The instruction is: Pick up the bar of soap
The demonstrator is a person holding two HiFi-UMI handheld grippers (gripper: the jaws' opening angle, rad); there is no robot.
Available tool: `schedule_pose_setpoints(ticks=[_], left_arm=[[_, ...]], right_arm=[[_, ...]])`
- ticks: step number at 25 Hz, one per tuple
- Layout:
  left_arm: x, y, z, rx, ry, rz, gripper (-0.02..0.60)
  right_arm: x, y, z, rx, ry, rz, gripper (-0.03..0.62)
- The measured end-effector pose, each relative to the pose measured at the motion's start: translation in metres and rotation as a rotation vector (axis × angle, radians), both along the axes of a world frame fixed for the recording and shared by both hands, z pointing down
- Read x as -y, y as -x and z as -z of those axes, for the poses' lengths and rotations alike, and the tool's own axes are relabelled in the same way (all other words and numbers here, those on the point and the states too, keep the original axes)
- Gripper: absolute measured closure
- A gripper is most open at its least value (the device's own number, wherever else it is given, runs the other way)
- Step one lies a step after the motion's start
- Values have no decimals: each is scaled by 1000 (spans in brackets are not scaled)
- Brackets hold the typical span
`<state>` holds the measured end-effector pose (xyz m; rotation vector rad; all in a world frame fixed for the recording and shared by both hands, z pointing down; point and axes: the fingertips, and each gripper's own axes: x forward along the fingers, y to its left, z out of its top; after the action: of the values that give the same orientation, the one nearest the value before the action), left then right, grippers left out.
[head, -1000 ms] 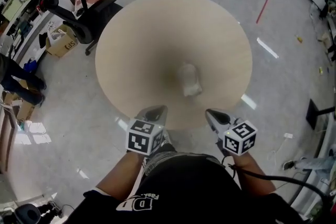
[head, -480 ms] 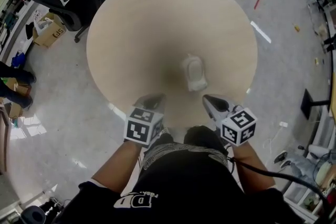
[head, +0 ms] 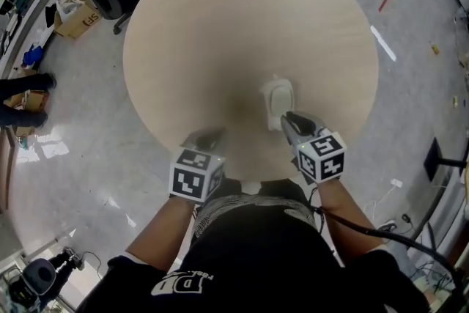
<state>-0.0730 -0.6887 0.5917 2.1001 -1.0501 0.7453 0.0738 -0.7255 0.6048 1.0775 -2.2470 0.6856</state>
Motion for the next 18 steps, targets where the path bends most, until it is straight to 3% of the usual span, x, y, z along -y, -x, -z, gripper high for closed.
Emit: schedule_pose_setpoints(ticks=[5, 11, 18], left_arm=[[7, 2, -16, 7, 22, 16, 573], [10, -7, -22, -3, 39, -2, 574], [12, -1, -25, 3, 41, -9, 574]], right_arm=[[20, -9, -26, -75, 28, -39, 477], [30, -14, -48, -89, 61, -111, 355], [41, -7, -60, -102, 84, -149, 310]])
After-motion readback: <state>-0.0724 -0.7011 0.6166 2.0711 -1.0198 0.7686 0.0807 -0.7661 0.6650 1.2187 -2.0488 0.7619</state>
